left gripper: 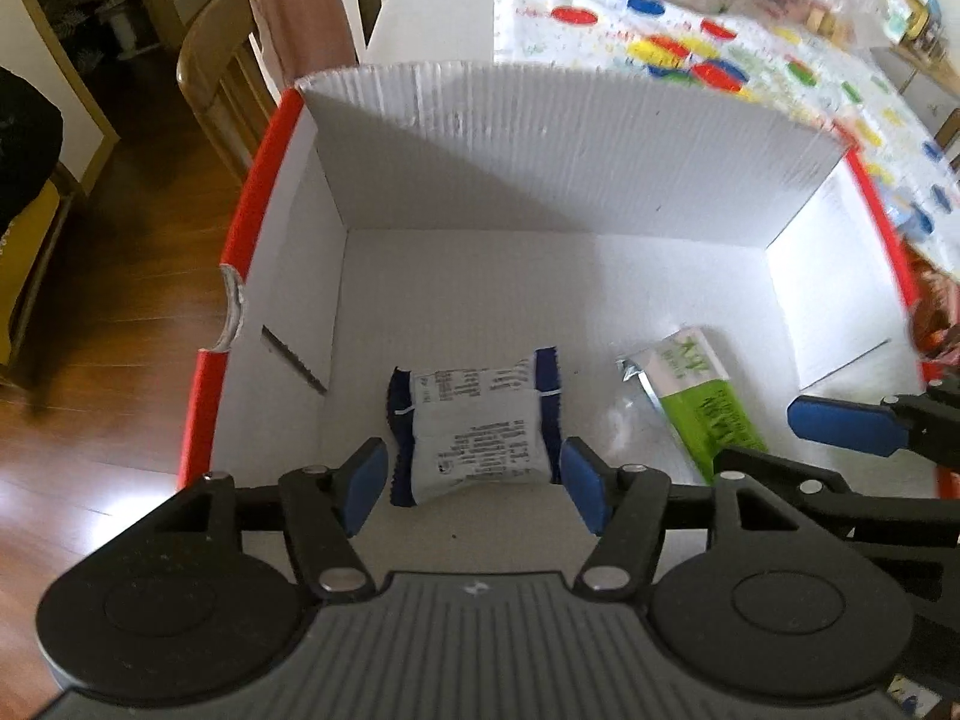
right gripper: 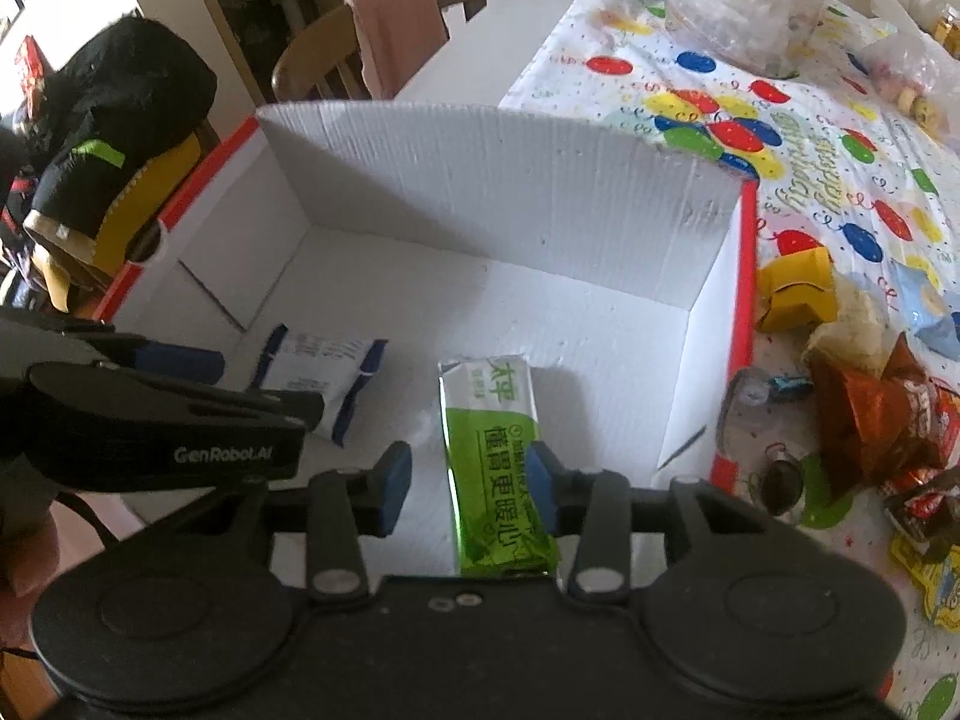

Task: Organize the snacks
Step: 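Open both grippers to drop the packets into the box, then grasp the silver-wrapped candy with left tool while right tool reaches the yellow Minion packet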

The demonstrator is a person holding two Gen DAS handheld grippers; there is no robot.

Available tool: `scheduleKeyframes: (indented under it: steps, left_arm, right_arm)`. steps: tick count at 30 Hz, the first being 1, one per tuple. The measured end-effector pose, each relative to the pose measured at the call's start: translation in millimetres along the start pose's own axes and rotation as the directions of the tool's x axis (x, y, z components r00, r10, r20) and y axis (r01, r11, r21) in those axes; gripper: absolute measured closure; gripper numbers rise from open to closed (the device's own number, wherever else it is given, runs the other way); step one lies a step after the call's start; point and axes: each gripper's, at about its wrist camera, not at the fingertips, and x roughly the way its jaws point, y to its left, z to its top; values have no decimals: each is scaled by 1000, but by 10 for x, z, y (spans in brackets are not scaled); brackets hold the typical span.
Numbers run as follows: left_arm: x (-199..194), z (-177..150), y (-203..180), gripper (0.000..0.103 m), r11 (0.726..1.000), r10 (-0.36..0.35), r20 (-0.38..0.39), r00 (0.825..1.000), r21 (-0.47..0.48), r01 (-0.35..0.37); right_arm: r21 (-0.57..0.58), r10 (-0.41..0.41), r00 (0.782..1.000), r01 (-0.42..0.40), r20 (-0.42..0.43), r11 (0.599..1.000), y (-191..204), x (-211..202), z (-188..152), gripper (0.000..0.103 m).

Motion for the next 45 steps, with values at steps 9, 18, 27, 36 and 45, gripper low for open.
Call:
scheduleKeyframes:
  steps: [9,18,27,36,45]
  left_arm:
    - [-509,-75,-46,33,999,-48,148,988,-2,49]
    - [-924,-200,-323,26,992,-120,270,955,66,106]
    - [-1184,-286,-742,20,982,-173,374,911,137,131]
    - [-1144,-299,-1214,19,971,-216,358,908,178,160]
    - [-971,-326,-1831,19,967,-228,320,920,184,176]
  right_arm:
    - [63,38,994,-44,99,997,-144,-515,-88,55]
    - [125,51,978,-78,204,989,-390,-1015,-309,46]
    - [172,10,957,-63,291,983,-738,-1388,-610,28]
    - [200,-31,945,-37,327,979,-1169,-1576,-900,8]
    - [118,-72,939,33,337,993,-1708,-1702,-1118,0]
